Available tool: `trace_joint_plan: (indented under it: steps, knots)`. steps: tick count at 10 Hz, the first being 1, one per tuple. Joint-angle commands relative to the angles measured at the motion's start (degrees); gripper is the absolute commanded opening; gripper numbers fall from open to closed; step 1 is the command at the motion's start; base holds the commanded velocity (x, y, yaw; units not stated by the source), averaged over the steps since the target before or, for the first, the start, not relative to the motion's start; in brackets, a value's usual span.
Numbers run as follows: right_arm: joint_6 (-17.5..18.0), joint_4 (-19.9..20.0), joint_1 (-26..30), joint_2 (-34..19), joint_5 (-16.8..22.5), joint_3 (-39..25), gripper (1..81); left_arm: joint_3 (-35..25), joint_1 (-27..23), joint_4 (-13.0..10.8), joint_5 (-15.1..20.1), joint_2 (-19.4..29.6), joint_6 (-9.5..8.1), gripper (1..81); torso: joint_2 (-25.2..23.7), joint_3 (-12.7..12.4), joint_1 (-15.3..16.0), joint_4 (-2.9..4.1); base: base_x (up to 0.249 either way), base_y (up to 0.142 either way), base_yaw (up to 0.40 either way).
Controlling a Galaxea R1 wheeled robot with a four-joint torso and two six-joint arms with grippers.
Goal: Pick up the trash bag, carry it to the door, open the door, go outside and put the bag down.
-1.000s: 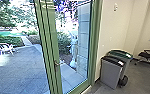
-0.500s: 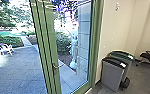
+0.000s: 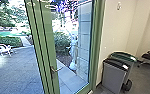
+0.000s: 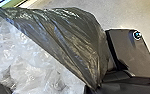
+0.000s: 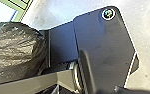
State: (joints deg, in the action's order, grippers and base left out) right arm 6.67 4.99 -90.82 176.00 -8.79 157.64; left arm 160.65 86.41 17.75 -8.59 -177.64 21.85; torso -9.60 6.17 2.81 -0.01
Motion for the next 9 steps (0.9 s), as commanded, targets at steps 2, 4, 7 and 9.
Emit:
trace_joint_plan:
  steps: [2,4,7,9]
  knots:
    - [-0.2,-0.2,3.1,0.4,2.6,-0.2,81.1,0.0,-3.1,-0.6,2.9,-0.3,0.30,1.0,0.0,0.0,0.0,0.00,0.146,0.000,0.000]
    - [-0.2,-0.3,3.1,0.5,2.8,-0.2,81.1,-0.1,-3.1,-0.7,2.9,-0.3,0.30,1.0,0.0,0.0,0.0,0.00,0.143,0.000,0.000]
    - [-0.2,-0.3,3.2,0.7,2.9,-0.2,81.1,0.0,-3.1,-0.7,2.9,-0.3,0.30,1.0,0.0,0.0,0.0,0.00,0.130,0.000,0.000]
    - [-0.2,-0.3,3.3,0.7,2.9,-0.2,81.1,0.0,-3.1,-0.7,2.9,-0.3,0.30,1.0,0.0,0.0,0.0,0.00,0.106,0.000,0.000]
